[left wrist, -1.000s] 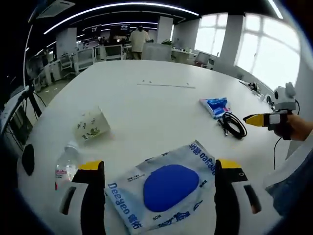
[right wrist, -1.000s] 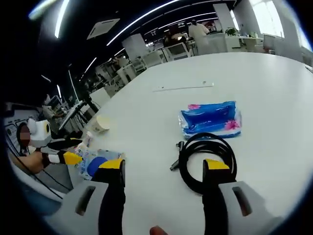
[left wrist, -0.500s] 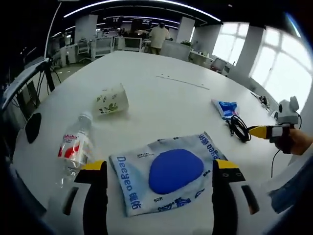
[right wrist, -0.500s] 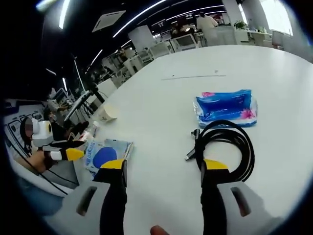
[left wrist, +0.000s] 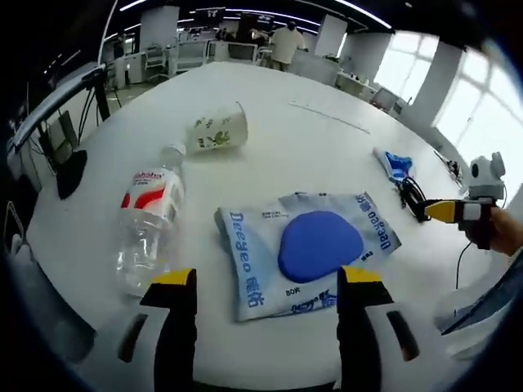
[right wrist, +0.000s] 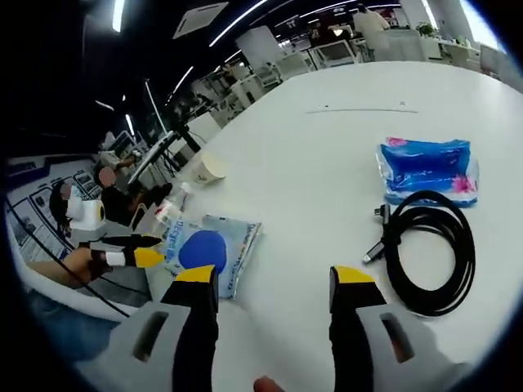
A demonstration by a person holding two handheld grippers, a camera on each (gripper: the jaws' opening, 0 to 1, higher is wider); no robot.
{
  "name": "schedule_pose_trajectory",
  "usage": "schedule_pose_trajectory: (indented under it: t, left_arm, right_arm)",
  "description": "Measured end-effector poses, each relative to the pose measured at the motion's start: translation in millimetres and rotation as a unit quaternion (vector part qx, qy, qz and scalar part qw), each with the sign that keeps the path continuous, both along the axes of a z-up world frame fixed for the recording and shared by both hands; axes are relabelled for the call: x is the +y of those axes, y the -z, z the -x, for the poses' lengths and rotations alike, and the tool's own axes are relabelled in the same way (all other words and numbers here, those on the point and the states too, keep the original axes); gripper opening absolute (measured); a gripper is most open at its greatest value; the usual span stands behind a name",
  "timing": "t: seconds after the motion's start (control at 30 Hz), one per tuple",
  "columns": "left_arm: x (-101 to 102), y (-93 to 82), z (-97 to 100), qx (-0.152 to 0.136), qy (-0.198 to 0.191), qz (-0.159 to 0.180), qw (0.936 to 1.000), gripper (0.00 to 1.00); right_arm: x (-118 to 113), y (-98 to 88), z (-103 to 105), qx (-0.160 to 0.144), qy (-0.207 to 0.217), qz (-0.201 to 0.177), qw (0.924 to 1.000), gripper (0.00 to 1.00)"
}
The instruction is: Arrange the tabletop items into an orderly group along one side of the table until the central work area is clear of visible clutter.
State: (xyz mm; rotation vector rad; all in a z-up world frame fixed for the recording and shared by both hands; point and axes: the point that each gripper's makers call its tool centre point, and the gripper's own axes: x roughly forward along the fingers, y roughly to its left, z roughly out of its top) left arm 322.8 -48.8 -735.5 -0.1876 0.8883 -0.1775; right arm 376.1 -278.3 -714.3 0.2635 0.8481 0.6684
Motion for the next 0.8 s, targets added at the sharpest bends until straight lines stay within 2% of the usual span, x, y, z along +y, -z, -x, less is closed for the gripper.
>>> schedule_pose_trajectory:
  t: [0.07,0.13,0.2,0.3,0.33,0.4,0.5,0.57,0.6,0.73,0.8]
  left_arm:
    - [1.3,3.0,2.9,0.001,-0.002,0.003,1.0000,0.65]
    - [-0.7,7.7,9.0,0.014,-0.025,0.038,0.9989,0.58]
    - [4.9,14.0,12.4,0.023,-0.044,0.049,0.9976,0.50]
    - [10.6,20.2,14.5,0.024,-0.050,0.042,0.9976,0.48]
    - [6.4,15.8,14.3,0.014,-0.042,0.050,0.9978,0.45]
    - [8.9,14.5,16.4,0.018,-0.050,0.048,0.9974,0.42]
    - [1.5,12.8,18.3,0.025,-0.047,0.064,0.9965,0.35]
    - [-0.3,12.6,19.6,0.021,-0.048,0.059,0.9969,0.32]
    - [-2.5,13.1,18.5,0.014,-0.049,0.051,0.9974,0.29]
    - [-0.5,12.8,16.4,0.011,-0.065,0.061,0.9960,0.28]
    - [0.1,14.5,18.1,0.018,-0.060,0.056,0.9965,0.21]
  right_arm:
    - [6.1,0.4,-1.6,0.004,-0.004,-0.006,1.0000,0.53]
    - [13.3,6.9,-1.2,0.027,-0.004,-0.011,0.9996,0.52]
    - [18.7,12.6,-0.2,0.037,-0.008,-0.008,0.9993,0.52]
    - [26.0,18.8,6.0,0.046,-0.027,0.004,0.9986,0.50]
    - [28.6,20.4,8.6,0.050,-0.034,0.006,0.9982,0.49]
    - [33.9,23.0,13.5,0.054,-0.042,0.008,0.9977,0.47]
    - [38.1,29.3,23.3,0.067,-0.060,0.015,0.9959,0.45]
    - [40.4,31.0,27.6,0.069,-0.075,0.023,0.9945,0.43]
    - [49.1,33.6,30.1,0.070,-0.094,0.027,0.9927,0.31]
    - [55.6,36.7,28.7,0.062,-0.109,0.031,0.9916,0.13]
    - [56.4,37.3,30.0,0.058,-0.120,0.037,0.9904,0.02]
